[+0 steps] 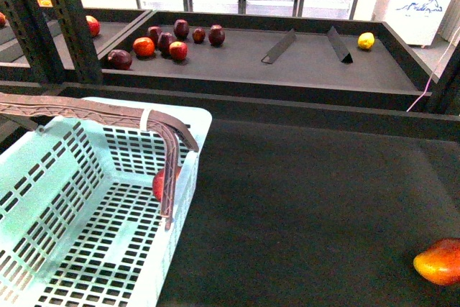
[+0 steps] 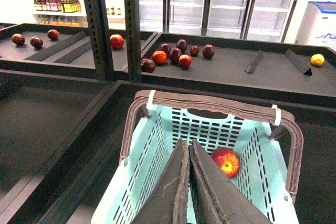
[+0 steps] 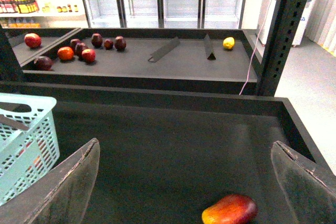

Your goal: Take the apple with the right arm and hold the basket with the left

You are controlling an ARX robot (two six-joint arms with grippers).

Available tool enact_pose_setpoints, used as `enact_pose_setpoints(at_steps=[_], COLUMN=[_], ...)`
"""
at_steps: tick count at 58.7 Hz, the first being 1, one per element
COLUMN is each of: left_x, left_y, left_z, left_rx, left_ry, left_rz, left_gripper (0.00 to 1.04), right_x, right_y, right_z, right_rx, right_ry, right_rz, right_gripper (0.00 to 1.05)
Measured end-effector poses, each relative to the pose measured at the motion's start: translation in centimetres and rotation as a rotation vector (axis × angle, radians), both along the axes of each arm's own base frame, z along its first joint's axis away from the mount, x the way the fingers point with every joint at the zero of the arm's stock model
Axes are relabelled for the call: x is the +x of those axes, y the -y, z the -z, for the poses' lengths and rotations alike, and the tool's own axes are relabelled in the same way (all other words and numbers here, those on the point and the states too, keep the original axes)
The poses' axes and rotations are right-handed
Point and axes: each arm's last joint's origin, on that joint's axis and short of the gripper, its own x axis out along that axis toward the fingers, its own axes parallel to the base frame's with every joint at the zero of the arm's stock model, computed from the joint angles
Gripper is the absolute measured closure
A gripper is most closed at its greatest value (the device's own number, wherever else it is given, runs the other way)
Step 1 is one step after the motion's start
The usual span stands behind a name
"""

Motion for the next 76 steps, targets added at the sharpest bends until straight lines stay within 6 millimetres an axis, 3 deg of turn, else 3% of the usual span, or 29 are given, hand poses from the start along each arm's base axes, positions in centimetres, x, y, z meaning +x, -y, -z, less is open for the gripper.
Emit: enact_pose_setpoints(at_steps=[63, 76], left_x=[-0.02, -0.02], left_y=[0.00, 0.00], left_z=[0.00, 0.00], left_rx=[0.000, 0.000], left_ry=[0.001, 0.001], left_rz=[0.000, 0.000], left_gripper=[1.02, 0.58], right_x=[0.00, 0.00], right_y=[0.00, 0.00], right_z=[0.02, 0.02], right_rx=[0.000, 0.000], right_ry=[-0.001, -0.001], right_rz=[0.000, 0.000], right_gripper=[0.09, 0.09])
